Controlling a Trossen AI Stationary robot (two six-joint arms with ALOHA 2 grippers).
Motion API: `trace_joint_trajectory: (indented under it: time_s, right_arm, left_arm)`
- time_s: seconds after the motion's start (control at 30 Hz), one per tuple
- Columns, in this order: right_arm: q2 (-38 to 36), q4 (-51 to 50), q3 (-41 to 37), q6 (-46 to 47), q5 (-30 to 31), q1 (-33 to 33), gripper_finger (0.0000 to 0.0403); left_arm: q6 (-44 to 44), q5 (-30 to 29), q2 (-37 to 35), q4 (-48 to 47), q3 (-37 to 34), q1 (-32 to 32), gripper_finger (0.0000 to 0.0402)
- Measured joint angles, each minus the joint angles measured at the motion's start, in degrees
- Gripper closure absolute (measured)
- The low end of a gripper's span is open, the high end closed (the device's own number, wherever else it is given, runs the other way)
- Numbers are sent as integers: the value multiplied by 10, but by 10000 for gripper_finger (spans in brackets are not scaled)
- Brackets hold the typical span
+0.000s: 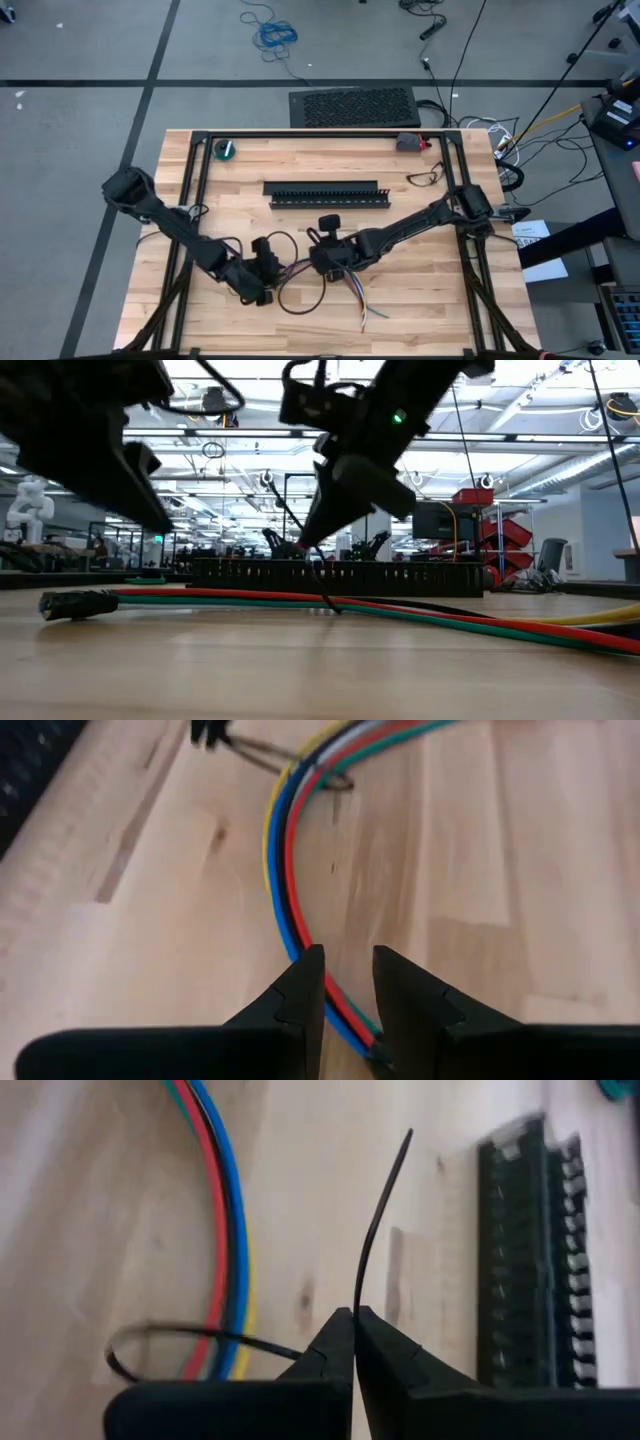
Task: Ziptie cables
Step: Wrap the cables together using a zip tie
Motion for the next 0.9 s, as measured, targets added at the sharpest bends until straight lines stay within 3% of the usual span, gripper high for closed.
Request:
trace_joint_trajectory:
  time_s: [0.2,0.4,0.63,0.77,0.9]
  right_arm:
    - [-59,95,-88,33,-9,5,403]
    - [-126,194,-201,48,-34,17,403]
    - [-182,396,-345,-66,-37,53,403]
    - [-213,429,-382,-80,-44,54,403]
    - [-233,419,-389,-146,-100,47,403]
  left_arm:
    - [-4,10,32,9,0,0,315]
    - [9,23,18,3,0,8,317]
    - [128,-19,2,91,0,61,318]
    - [213,30,17,163,0,106,318]
    - [340,122,22,243,0,142,318]
